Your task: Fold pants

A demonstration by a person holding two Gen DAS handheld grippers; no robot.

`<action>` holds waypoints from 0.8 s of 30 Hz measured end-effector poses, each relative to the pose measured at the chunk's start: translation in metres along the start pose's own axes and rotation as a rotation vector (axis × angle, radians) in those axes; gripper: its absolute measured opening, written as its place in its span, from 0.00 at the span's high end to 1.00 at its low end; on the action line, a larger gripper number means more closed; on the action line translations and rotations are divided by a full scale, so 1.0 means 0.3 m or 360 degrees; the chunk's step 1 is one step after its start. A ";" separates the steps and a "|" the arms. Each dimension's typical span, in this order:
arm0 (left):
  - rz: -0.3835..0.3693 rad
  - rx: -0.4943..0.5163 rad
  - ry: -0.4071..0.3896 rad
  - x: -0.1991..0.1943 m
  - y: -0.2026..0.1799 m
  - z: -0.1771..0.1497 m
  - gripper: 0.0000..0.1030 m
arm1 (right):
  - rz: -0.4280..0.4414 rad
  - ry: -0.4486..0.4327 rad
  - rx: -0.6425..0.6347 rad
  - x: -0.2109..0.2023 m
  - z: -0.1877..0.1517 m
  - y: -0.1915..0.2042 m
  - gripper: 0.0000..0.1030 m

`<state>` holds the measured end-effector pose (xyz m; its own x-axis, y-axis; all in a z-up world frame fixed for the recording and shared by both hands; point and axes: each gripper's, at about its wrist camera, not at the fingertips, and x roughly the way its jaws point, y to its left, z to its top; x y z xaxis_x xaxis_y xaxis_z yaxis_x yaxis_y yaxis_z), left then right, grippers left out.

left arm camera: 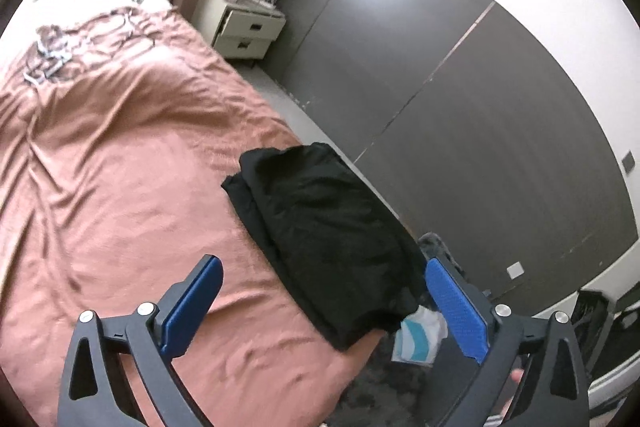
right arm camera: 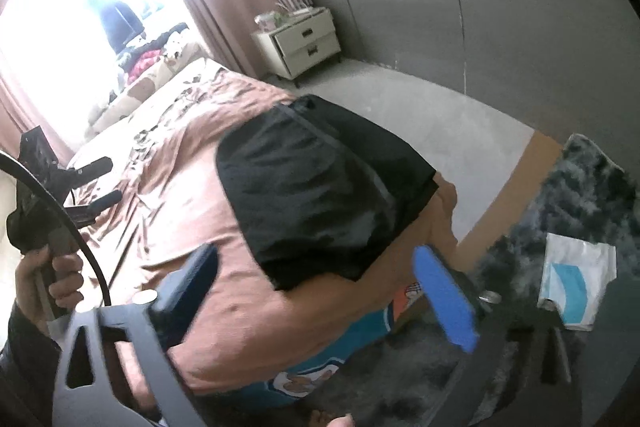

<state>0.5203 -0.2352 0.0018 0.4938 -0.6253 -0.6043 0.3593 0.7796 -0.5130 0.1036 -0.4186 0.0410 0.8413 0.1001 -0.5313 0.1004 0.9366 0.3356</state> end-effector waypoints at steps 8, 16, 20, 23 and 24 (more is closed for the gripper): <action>0.0065 0.0137 -0.0100 -0.195 -0.051 -0.040 0.01 | -0.0027 -0.0060 -0.0056 -0.063 -0.049 0.102 0.00; 0.0086 0.0232 -0.0201 -0.374 -0.078 -0.106 0.01 | 0.0060 -0.0093 -0.0056 -0.129 -0.095 0.145 0.00; 0.0119 0.0294 -0.0246 -0.466 -0.086 -0.153 0.01 | 0.0059 -0.0109 -0.0087 -0.160 -0.132 0.176 0.00; 0.0135 0.0317 -0.0265 -0.530 -0.076 -0.191 0.01 | 0.0063 -0.0116 -0.0108 -0.173 -0.166 0.211 0.00; 0.0146 0.0323 -0.0275 -0.550 -0.072 -0.204 0.01 | 0.0065 -0.0121 -0.0116 -0.182 -0.172 0.219 0.00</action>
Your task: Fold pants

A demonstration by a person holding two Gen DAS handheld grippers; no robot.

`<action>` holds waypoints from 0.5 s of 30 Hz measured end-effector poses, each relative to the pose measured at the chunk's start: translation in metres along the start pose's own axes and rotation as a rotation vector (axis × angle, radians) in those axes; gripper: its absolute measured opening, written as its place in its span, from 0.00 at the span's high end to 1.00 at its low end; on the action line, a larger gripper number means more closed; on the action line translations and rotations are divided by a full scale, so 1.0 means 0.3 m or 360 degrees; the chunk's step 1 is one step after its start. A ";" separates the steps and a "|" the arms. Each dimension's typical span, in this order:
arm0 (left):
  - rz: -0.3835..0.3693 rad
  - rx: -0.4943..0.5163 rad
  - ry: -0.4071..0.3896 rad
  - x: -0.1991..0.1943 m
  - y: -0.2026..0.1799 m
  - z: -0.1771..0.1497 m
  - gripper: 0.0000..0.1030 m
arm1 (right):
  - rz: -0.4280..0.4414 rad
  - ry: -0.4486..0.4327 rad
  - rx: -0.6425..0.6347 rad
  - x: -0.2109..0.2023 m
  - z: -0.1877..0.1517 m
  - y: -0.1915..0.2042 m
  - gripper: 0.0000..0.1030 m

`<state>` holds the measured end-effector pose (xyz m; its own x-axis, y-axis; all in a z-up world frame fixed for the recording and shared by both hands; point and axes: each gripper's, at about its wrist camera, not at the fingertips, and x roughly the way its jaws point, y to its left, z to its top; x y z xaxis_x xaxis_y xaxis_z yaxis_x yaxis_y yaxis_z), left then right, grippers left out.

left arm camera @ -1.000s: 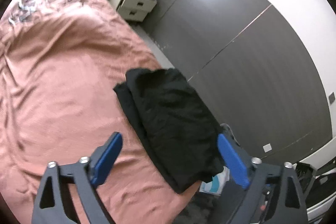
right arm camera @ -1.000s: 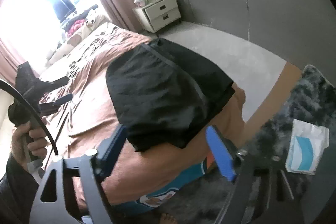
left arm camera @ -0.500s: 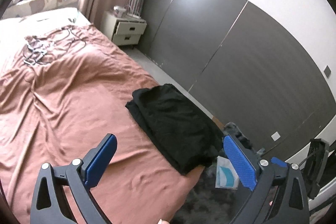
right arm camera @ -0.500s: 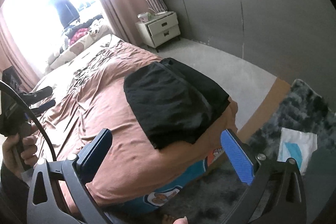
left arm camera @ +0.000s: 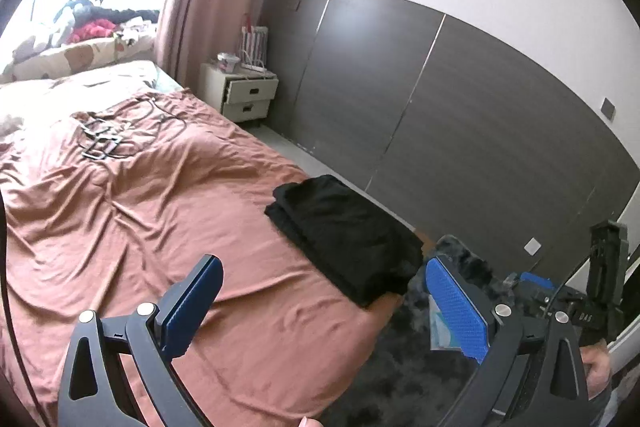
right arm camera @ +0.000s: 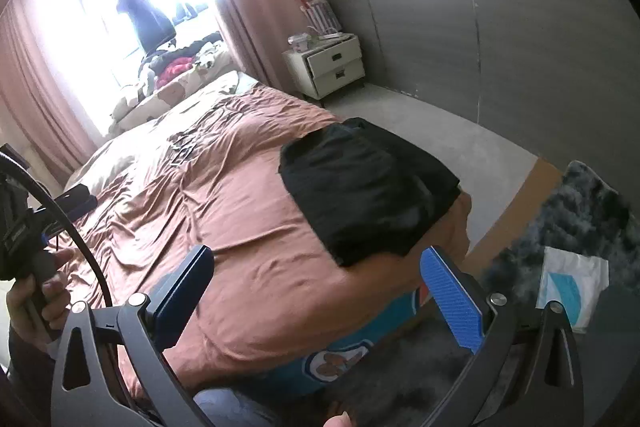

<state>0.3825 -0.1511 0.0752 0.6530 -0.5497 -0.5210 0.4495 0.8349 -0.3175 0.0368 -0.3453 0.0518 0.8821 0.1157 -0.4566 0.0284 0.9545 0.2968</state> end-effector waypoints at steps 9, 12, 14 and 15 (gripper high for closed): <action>0.0078 0.0043 -0.0055 -0.193 0.039 -0.112 0.01 | -0.0014 -0.0028 -0.0037 -0.078 -0.109 0.108 0.00; 0.0082 0.0052 -0.0073 -0.258 0.049 -0.159 0.01 | -0.0021 -0.0024 -0.0041 -0.097 -0.146 0.143 0.00; 0.0090 0.0053 -0.0087 -0.303 0.058 -0.188 0.01 | -0.0031 -0.0039 -0.0051 -0.122 -0.168 0.170 0.00; 0.0090 0.0054 -0.0094 -0.324 0.061 -0.202 0.01 | -0.0033 -0.0044 -0.0055 -0.134 -0.172 0.183 0.00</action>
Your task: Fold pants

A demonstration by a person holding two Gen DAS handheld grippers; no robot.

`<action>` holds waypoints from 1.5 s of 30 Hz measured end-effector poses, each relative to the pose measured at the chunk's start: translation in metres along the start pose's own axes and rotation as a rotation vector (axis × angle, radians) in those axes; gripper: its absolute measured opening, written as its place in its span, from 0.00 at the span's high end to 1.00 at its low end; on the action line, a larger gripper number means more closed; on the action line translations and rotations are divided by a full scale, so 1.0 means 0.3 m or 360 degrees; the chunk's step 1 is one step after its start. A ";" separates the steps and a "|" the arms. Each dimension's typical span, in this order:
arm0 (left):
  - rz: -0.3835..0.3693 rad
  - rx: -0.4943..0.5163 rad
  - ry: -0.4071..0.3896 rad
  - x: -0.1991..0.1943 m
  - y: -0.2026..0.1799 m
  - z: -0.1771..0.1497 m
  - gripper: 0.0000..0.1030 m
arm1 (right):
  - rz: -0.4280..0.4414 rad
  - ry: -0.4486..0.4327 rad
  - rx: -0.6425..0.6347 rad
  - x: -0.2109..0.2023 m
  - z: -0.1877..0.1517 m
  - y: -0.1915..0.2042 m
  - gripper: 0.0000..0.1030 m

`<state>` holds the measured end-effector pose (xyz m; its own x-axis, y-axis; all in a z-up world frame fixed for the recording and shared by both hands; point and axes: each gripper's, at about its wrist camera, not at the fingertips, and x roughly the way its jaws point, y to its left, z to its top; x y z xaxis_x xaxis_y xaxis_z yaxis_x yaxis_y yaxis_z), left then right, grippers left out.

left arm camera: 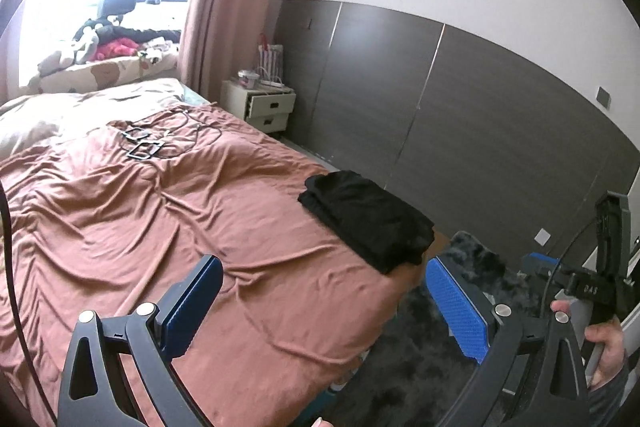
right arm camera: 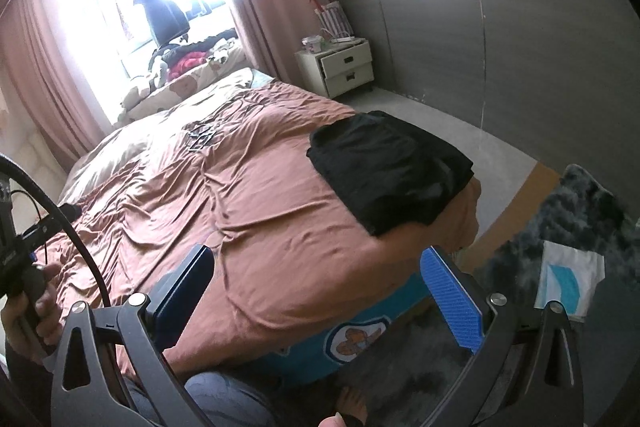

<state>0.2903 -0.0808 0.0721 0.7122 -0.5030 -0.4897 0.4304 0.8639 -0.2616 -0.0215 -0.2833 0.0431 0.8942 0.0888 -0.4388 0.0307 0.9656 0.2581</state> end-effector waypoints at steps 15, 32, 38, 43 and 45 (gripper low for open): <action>0.0157 0.0051 -0.0124 -0.333 0.039 -0.221 0.01 | 0.0056 -0.0045 -0.0132 -0.101 -0.176 0.160 0.00; 0.0296 0.0030 -0.0172 -0.509 0.017 -0.502 0.01 | 0.0063 -0.0109 -0.0253 -0.218 -0.383 0.236 0.00; 0.0361 0.0031 -0.0219 -0.594 -0.022 -0.572 0.01 | 0.0064 -0.0118 -0.0307 -0.258 -0.439 0.248 0.00; 0.0394 0.0025 -0.0238 -0.650 -0.054 -0.604 0.01 | 0.0080 -0.0109 -0.0315 -0.274 -0.473 0.239 0.00; 0.0411 0.0037 -0.0246 -0.667 -0.068 -0.613 0.01 | 0.0083 -0.0115 -0.0318 -0.285 -0.484 0.235 0.00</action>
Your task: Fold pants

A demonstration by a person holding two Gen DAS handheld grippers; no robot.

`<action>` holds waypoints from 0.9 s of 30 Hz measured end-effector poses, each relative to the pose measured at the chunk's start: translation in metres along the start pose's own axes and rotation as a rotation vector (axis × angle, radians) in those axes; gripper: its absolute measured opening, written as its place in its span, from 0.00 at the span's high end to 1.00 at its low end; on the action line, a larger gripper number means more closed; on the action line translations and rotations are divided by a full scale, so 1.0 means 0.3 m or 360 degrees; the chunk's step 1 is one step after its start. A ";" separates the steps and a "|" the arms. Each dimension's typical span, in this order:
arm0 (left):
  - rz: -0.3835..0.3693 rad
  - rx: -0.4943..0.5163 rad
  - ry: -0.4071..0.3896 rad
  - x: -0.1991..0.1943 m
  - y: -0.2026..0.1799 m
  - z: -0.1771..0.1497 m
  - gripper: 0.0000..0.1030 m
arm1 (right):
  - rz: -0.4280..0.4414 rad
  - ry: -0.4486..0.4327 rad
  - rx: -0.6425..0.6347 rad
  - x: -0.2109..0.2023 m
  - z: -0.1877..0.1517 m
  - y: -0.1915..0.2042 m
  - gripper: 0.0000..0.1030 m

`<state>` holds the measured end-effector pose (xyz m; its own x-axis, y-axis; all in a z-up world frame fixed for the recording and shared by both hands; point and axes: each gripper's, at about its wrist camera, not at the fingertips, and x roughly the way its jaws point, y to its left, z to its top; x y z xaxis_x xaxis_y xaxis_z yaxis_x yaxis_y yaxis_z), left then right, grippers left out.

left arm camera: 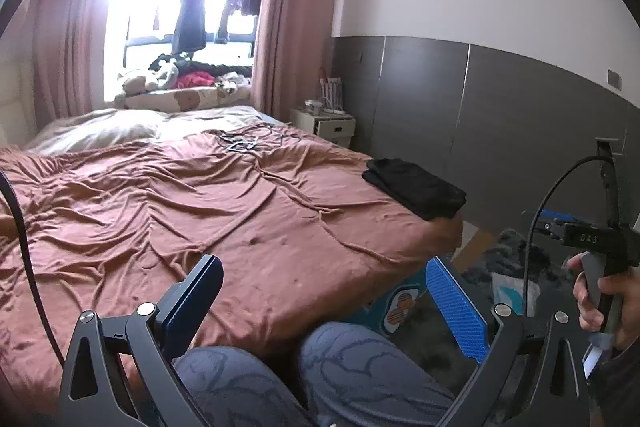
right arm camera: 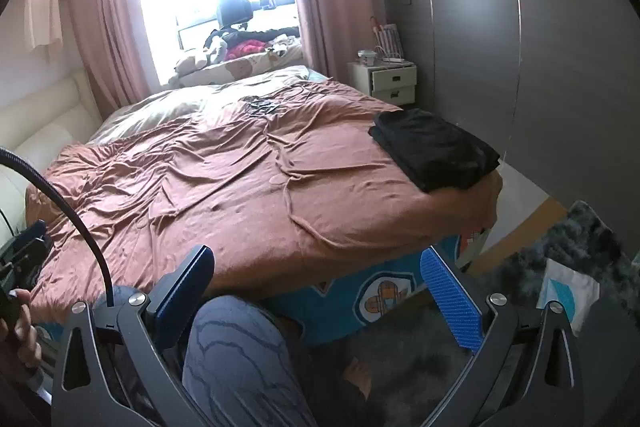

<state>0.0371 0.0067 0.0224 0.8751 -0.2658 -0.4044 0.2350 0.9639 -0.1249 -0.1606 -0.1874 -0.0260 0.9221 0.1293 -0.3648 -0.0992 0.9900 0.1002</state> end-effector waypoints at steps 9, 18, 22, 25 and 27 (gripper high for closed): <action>0.0080 -0.0017 -0.0076 -0.093 -0.020 -0.021 0.01 | 0.0061 -0.0059 -0.0058 -0.071 -0.041 0.033 0.00; 0.0104 -0.0027 -0.0084 -0.110 -0.030 -0.036 0.01 | 0.0055 -0.0078 -0.0115 -0.071 -0.074 0.045 0.00; 0.0122 -0.0035 -0.0101 -0.123 -0.035 -0.040 0.01 | 0.0038 -0.0082 -0.0123 -0.069 -0.078 0.054 0.00; 0.0135 -0.0036 -0.0104 -0.128 -0.041 -0.044 0.01 | 0.0031 -0.0083 -0.0137 -0.071 -0.083 0.067 0.00; 0.0128 -0.0044 -0.0099 -0.130 -0.041 -0.046 0.01 | 0.0026 -0.0082 -0.0146 -0.070 -0.087 0.074 0.00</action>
<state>-0.0058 0.0052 0.0272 0.9155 -0.1854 -0.3570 0.1519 0.9811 -0.1199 -0.1919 -0.1668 -0.0404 0.9379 0.1446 -0.3154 -0.1459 0.9891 0.0197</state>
